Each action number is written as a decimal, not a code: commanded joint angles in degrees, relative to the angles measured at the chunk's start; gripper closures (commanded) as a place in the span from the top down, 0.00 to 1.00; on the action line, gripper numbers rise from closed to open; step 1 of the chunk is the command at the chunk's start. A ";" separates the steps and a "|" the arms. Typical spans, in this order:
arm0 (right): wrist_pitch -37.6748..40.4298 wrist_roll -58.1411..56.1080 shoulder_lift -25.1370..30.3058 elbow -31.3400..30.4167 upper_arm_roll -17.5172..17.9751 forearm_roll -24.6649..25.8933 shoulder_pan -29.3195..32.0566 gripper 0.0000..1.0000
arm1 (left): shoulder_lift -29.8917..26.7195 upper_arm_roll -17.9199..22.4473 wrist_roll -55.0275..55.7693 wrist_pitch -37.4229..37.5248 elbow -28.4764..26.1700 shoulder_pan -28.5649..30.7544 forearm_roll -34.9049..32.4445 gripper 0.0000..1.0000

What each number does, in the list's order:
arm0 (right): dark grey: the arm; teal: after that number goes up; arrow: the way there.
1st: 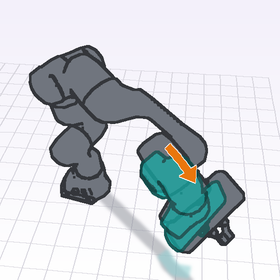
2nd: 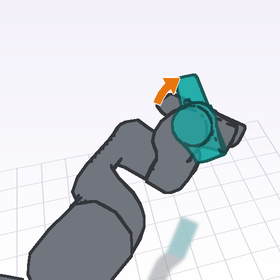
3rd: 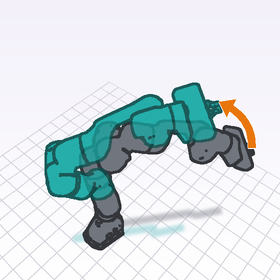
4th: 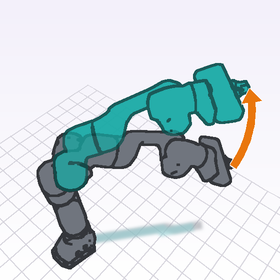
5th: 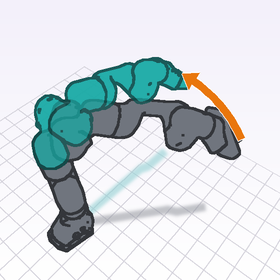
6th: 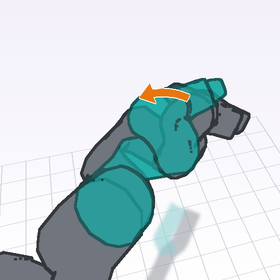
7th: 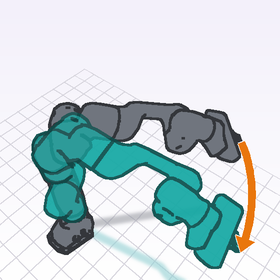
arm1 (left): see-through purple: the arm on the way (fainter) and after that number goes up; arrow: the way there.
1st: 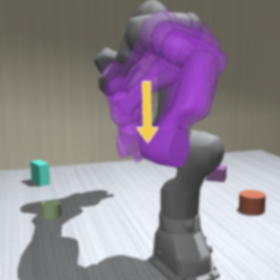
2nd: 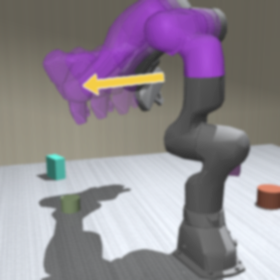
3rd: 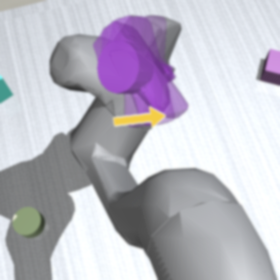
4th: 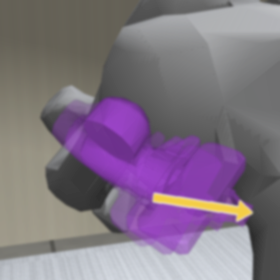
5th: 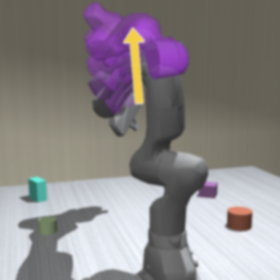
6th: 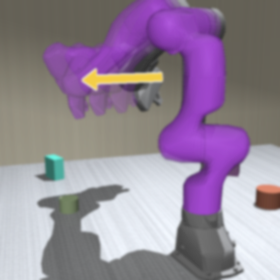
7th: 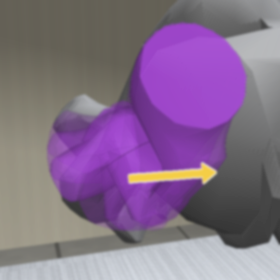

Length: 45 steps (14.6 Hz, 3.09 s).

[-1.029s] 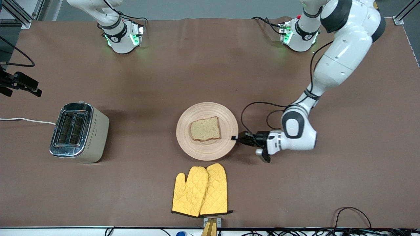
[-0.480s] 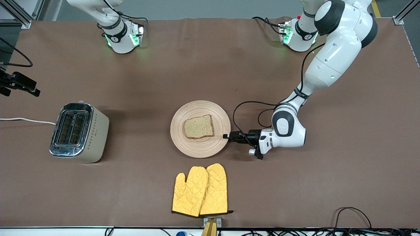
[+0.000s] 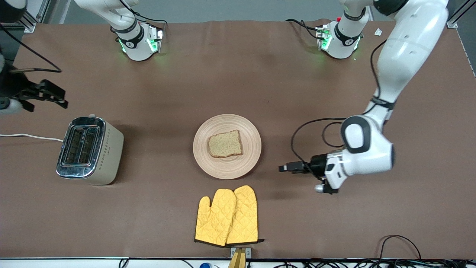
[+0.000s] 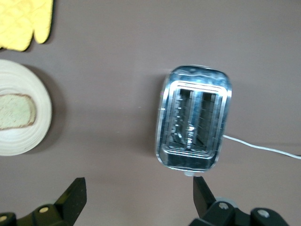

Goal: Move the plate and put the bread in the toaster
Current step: 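Move the right gripper over the bread while the left gripper withdraws, then lower the right gripper and pinch the bread slice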

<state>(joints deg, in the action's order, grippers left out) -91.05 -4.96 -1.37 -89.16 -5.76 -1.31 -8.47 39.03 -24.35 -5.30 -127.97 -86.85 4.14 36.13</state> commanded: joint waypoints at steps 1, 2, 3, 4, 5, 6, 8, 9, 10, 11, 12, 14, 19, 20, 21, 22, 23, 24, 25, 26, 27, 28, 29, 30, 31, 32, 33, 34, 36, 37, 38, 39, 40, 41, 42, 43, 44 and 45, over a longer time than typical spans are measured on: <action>-1.31 0.65 -2.22 -0.49 -0.31 -3.68 -3.12 1.00 | -8.76 0.36 10.02 4.99 -1.84 2.00 -16.02 1.00; -3.67 2.74 -3.63 -0.14 -0.22 -3.87 -5.05 1.00 | -11.23 0.36 13.18 7.19 -1.84 2.01 -22.36 1.00; -6.13 7.81 -4.86 -0.22 -0.22 -3.96 -7.42 1.00 | -13.43 0.36 16.09 10.26 -1.75 2.27 -27.73 1.00; -8.07 14.12 -6.78 -0.14 -0.13 -4.74 -9.27 1.00 | -15.54 0.36 17.85 13.59 -1.75 3.14 -31.26 1.00; -9.83 19.15 -8.37 -0.22 -0.22 -6.58 -11.29 1.00 | -17.56 0.36 18.13 16.85 -1.75 3.85 -32.86 1.00; -11.24 23.02 -10.39 -0.23 -0.22 -7.55 -12.96 1.00 | -19.93 0.44 18.40 20.36 -1.66 4.03 -34.53 1.00; -13.70 23.94 -13.73 -0.66 -0.22 -7.56 -15.77 1.00 | -24.24 0.70 18.40 25.38 -1.31 4.90 -36.74 1.00; -15.63 24.46 -15.40 -1.19 -0.31 -7.56 -17.01 1.00 | -26.09 0.62 18.31 28.27 -0.52 5.61 -37.53 1.00; -17.73 24.56 -17.42 -1.37 -0.31 -7.56 -18.07 1.00 | -27.24 0.62 18.14 31.70 0.88 5.70 -38.67 1.00; -19.67 24.64 -19.27 -1.37 -0.22 -7.56 -18.69 1.00 | -28.21 0.62 18.14 35.39 2.80 5.70 -39.81 1.00; -21.95 24.65 -21.11 -1.89 -0.31 -7.56 -20.08 1.00 | -28.83 0.53 18.14 39.08 4.65 5.70 -40.35 1.00; -28.97 26.56 -23.58 -5.48 -0.31 -7.56 -22.37 0.96 | -29.09 0.62 17.79 42.96 6.33 5.70 -40.44 1.00; -38.13 37.91 -29.29 -8.84 -0.31 -7.56 -29.23 0.76 | -35.32 10.61 17.61 44.65 5.99 0.37 -39.56 1.00; -39.97 38.44 -30.70 -8.93 -0.40 -7.48 -29.76 0.73 | -36.90 13.16 17.43 44.83 4.33 -1.58 -39.56 1.00; -41.04 39.05 -31.75 -9.10 -0.40 -7.56 -30.11 0.70 | -38.40 14.84 17.35 44.83 2.75 -2.73 -39.47 1.00; -41.57 39.41 -32.55 -9.10 -0.31 -7.56 -30.73 0.67 | -39.37 15.47 17.34 44.83 1.60 -3.17 -39.38 1.00; -42.44 39.50 -33.16 -9.10 -0.31 -7.48 -30.99 0.64 | -39.90 15.47 17.34 45.00 0.98 -3.87 -39.47 1.00; -43.06 39.50 -33.61 -9.10 -0.40 -7.47 -31.00 0.63 | -39.91 15.39 17.17 45.87 0.72 -3.88 -39.47 1.00; -43.24 39.41 -33.96 -9.02 -0.40 -7.30 -30.91 0.63 | -39.73 14.95 17.17 47.88 0.97 -3.79 -39.38 1.00; -43.33 39.41 -34.05 -9.01 -0.40 -7.21 -30.65 0.63 | -39.64 14.95 17.17 48.25 0.98 -3.79 -39.30 1.00; -43.42 39.41 -34.31 -9.01 -0.40 -7.21 -30.64 0.62 | -39.64 14.95 17.26 48.34 0.98 -3.62 -38.77 1.00; -43.85 39.50 -34.57 -9.10 -0.40 -7.21 -30.73 0.61 | -39.73 14.95 17.26 48.34 1.06 -3.36 -38.51 1.00; -44.99 39.59 -35.19 -9.10 -0.40 -7.21 -30.99 0.59 | -39.64 14.95 17.26 48.34 1.07 -3.27 -38.42 1.00; -45.61 39.76 -35.63 -9.10 -0.31 -7.21 -31.08 0.58 | -39.64 15.03 17.17 48.26 1.24 -3.26 -38.42 1.00; -45.53 40.37 -35.89 -9.02 -0.31 -7.21 -31.17 0.56 | -39.64 15.03 17.17 48.34 1.24 -3.26 -38.42 1.00; -45.35 40.46 -35.98 -9.01 -0.31 -7.30 -31.17 0.55 | -39.64 15.12 17.17 48.34 1.24 -3.26 -38.50 1.00; -45.44 40.47 -35.98 -9.01 -0.31 -7.30 -31.17 0.54 | -39.56 15.30 17.26 48.26 1.33 -3.26 -38.51 1.00; -45.61 40.47 -36.16 -9.01 -0.31 -7.30 -31.26 0.51 | -39.47 15.47 17.26 48.17 1.42 -3.18 -38.42 1.00; -46.05 40.55 -36.60 -9.01 -0.31 -7.39 -31.87 0.44 | -39.12 15.56 17.34 48.08 1.50 -3.00 -36.24 1.00; -46.06 40.47 -36.86 -9.01 -0.31 -7.39 -31.88 0.36 | -38.59 15.65 17.52 47.82 1.50 -3.00 -34.74 1.00; -46.06 40.55 -36.86 -9.01 -0.31 -7.39 -31.88 0.30 | -38.15 15.65 17.52 47.47 1.50 -3.00 -34.55 1.00; -46.06 40.55 -36.86 -8.93 -0.31 -7.47 -31.88 0.23 | -37.97 15.65 17.43 47.38 1.59 -3.00 -34.46 1.00; -45.97 40.55 -36.86 -8.93 -0.31 -7.56 -31.88 0.14 | -37.97 15.65 17.43 47.38 1.68 -3.00 -34.46 1.00; -45.71 40.73 -36.86 -8.93 -0.31 -7.56 -31.88 0.07 | -37.97 15.65 17.43 47.38 2.03 -3.00 -34.46 1.00; -45.70 40.82 -36.86 -8.84 -0.31 -7.56 -31.96 0.02 | -37.97 15.65 17.43 47.38 2.03 -3.09 -34.46 1.00; -45.44 40.73 -36.78 -8.67 -0.31 -7.56 -31.88 0.00 | -37.97 15.56 17.52 47.38 2.03 -3.09 -34.64 1.00; -45.09 40.56 -36.60 -8.58 -0.31 -7.48 -31.88 0.00 | -37.97 15.56 17.61 47.38 2.03 -3.09 -34.64 1.00; -44.92 40.29 -36.25 -8.14 -0.40 -7.39 -31.96 0.00 | -38.06 15.56 17.61 47.38 2.03 -3.09 -34.64 1.00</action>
<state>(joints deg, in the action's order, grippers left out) -136.69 35.16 -37.80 -97.54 -5.77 -8.22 -39.96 1.24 -8.84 12.29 -80.44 -85.23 0.96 0.86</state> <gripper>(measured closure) 0.965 0.000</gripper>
